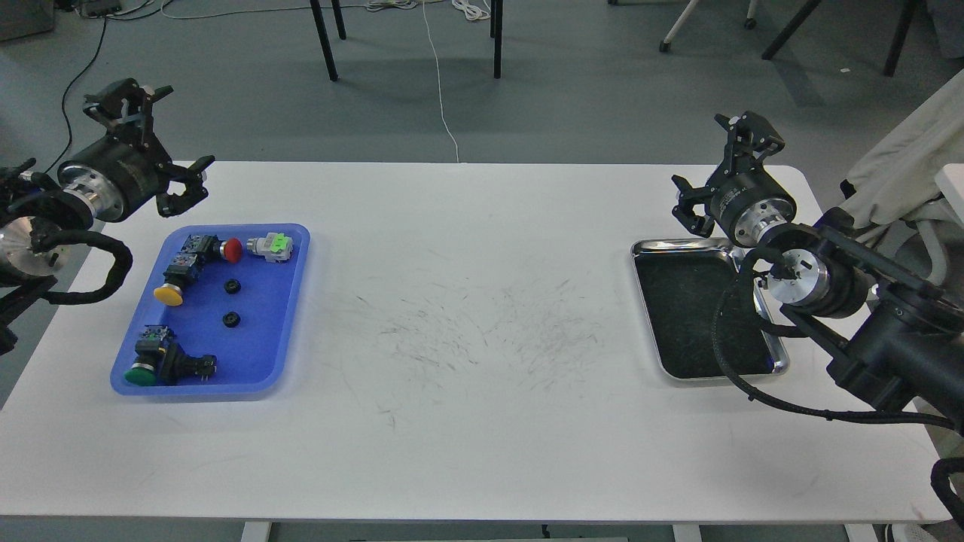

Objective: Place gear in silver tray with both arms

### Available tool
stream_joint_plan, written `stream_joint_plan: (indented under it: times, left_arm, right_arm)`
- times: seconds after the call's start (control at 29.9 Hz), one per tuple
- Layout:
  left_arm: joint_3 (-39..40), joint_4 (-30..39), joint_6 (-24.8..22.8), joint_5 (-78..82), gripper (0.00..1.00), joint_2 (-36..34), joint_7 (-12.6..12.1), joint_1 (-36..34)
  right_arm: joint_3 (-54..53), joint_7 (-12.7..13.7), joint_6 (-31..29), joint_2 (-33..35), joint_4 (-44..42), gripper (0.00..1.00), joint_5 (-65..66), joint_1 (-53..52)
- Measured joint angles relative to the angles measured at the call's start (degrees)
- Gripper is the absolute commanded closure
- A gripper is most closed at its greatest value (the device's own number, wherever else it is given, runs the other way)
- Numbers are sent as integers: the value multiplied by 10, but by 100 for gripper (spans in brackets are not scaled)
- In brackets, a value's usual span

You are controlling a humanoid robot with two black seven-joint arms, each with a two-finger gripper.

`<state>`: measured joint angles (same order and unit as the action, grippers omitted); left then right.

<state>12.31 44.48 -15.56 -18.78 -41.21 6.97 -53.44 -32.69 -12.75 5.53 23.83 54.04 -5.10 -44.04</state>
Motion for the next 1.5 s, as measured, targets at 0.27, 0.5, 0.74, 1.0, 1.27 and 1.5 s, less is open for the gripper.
stream_joint_plan:
  times: [0.27,0.5,0.74,1.0,1.27,1.5]
  left_arm:
    - [1,0,-6,-3,1,-3,21,0]
    - [16,4,-30,-12,1,-23,49,3]
    - [21,19,-81,-12,1,-36,19,14]
    - [21,34,-81,-9,2,-35,8,20]
    - [19,39,-76,-8,1,-31,38,22]
    - [22,35,1,-9,1,-20,43,22]
  right_arm:
    - [0,0,1,1,0,1,0,0]
    - [0,0,1,2,0,1,0,5]
    - [1,0,1,1,0,1,0,8]
    - [1,0,1,-1,-2,1,0,10]
    - [2,0,1,-1,-2,1,0,13]
    - [2,0,1,-1,-2,1,0,17]
